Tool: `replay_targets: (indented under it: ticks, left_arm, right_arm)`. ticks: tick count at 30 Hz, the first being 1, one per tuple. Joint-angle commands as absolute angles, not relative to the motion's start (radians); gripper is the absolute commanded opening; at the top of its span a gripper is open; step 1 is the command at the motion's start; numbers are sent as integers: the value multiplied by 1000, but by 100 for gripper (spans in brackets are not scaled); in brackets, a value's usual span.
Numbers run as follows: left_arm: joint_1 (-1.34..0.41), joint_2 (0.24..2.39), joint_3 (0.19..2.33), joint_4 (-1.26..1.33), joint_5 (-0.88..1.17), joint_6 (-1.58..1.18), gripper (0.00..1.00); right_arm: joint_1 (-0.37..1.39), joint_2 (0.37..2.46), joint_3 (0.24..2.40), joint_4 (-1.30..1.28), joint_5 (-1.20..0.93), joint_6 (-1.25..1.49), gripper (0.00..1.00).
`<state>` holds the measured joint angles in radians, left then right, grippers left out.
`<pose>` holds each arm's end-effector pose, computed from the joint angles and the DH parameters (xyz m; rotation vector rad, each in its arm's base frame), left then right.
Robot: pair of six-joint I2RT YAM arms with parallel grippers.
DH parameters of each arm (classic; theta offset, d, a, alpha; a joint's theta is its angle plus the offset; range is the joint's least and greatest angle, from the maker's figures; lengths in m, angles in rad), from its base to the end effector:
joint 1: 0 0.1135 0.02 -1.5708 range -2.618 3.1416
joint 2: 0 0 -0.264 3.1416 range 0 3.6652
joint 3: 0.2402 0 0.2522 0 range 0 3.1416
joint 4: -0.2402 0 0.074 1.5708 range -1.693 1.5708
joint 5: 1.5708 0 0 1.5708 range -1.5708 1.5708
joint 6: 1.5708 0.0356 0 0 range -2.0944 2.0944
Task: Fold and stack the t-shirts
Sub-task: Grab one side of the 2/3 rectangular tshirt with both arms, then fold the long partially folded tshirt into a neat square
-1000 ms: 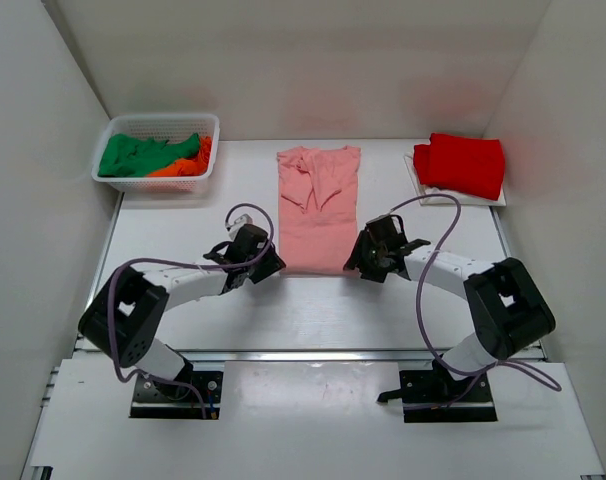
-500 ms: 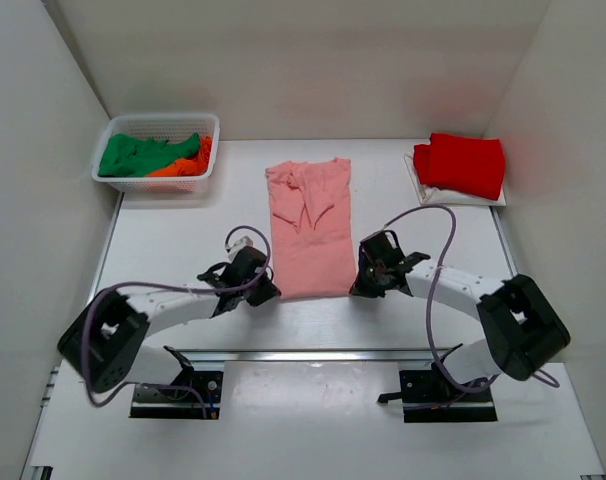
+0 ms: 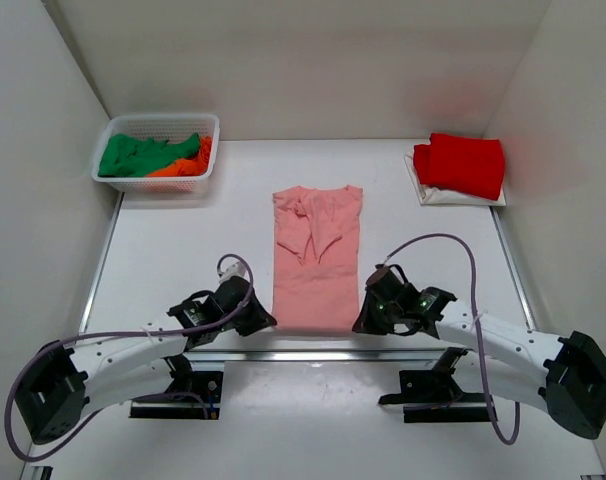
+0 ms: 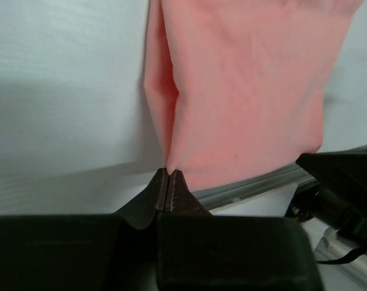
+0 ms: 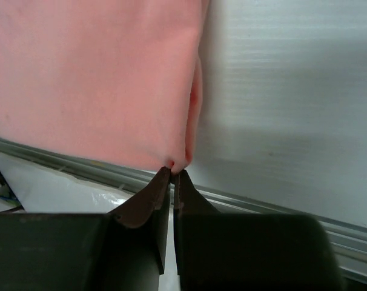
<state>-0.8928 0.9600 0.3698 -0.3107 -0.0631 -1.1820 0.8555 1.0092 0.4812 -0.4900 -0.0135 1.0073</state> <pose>0.1106 -0.1337 0.1574 -0.4105 2.6172 -0.7515 0.1169 0.1353 0.1721 0.2035 2.7446 0.6375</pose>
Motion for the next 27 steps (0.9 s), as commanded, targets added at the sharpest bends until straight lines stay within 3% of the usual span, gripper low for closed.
replay_targets:
  ticks: [1, 9, 16, 23, 25, 27]
  left_arm:
    - [-818, 897, 432, -357, -107, -1183, 0]
    - [-562, 1161, 774, -272, -9, -997, 0]
    - [-368, 1481, 1020, -112, 54, -942, 0]
    - [-294, 1833, 1369, -78, 127, -896, 0]
    - [-298, 1966, 1486, -110, 115, -885, 5]
    - [-298, 2074, 1627, -167, 110, -861, 40]
  right_arm:
    - [766, 974, 570, -541, -40, 935, 0]
    - [439, 1231, 929, -519, -207, 635, 0]
    - [313, 1578, 1256, -459, -247, 529, 0]
    - [216, 1946, 1626, -524, -213, 462, 0]
    - [189, 2030, 1765, -558, -201, 463, 0]
    - [167, 2120, 1863, -586, -163, 466, 4]
